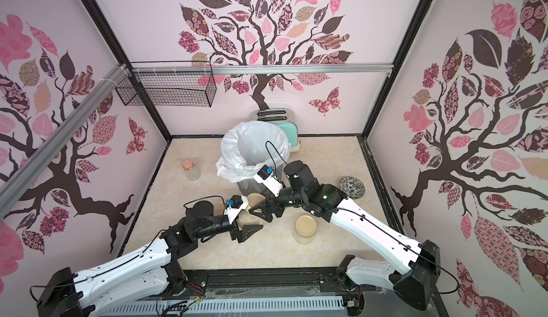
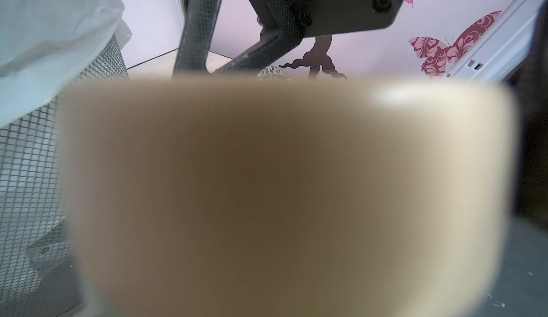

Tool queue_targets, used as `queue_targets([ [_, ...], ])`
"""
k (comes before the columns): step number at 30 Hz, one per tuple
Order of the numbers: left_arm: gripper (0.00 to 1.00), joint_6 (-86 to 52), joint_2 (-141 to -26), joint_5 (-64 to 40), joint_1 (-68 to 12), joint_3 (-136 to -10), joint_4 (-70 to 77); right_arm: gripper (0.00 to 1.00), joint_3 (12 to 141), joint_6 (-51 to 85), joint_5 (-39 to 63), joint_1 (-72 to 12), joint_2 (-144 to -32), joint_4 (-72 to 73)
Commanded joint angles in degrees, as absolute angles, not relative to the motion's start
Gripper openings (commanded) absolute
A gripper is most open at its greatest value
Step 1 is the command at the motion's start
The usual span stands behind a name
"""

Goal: Empty moldy rice from jars
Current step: Unscrew the lid from the jar.

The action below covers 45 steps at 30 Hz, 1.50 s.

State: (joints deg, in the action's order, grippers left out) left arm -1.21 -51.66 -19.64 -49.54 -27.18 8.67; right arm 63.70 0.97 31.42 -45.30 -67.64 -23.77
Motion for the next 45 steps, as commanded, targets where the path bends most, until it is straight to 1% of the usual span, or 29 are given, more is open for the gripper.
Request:
queue_targets([
  [1, 0.59, -0.8, -51.2, -20.5, -49.7, -30.6, 15.6, 0.82, 65.5, -0.7, 33.8, -45.9, -67.8, -24.0],
  [5, 0.59, -1.0, -50.9, -20.5, -49.7, -30.8, 15.5, 0.78, 64.5, -2.7, 35.7, -45.9, -67.8, -24.4],
  [12, 0.59, -1.0, -49.2, -20.8, -49.7, -30.8, 13.9, 0.78, 60.0, -9.9, 39.5, -45.9, -66.0, -22.6],
  [15, 0.59, -1.2, -48.3, -21.2, -49.7, -30.8, 13.3, 0.79, 58.3, -13.2, 41.4, -45.7, -65.2, -21.3],
  [19, 0.59, -1.3, -47.3, -21.9, -49.6, -30.9, 12.3, 0.8, 56.4, -16.1, 46.6, -43.4, -64.2, -18.4],
  [22, 0.59, -1.4, -46.7, -22.7, -49.5, -31.1, 11.5, 0.83, 55.3, -18.6, 49.9, -42.0, -63.5, -17.2],
  [25, 0.59, -1.4, -46.6, -24.0, -49.3, -31.5, 11.0, 0.85, 55.2, -21.0, 52.7, -41.6, -63.8, -17.4],
  [29, 0.59, -1.8, -46.8, -26.0, -49.0, -32.0, 10.9, 0.86, 56.0, -24.0, 55.4, -41.7, -65.2, -19.2],
  [33, 0.58, -1.7, -46.8, -26.4, -48.9, -32.5, 10.4, 0.88, 56.7, -26.3, 53.4, -41.7, -65.6, -21.0],
  [37, 0.58, -1.0, -46.7, -25.8, -48.6, -32.6, 9.8, 0.99, 57.5, -24.5, 50.9, -41.6, -65.3, -20.9],
  [42, 0.58, -1.2, -46.7, -25.4, -48.3, -31.7, 10.3, 0.99, 57.6, -21.0, 48.0, -41.7, -63.8, -20.0],
  [45, 0.58, -0.9, -46.6, -24.2, -48.2, -31.5, 10.2, 1.0, 58.0, -16.7, 44.4, -41.6, -62.3, -19.4],
])
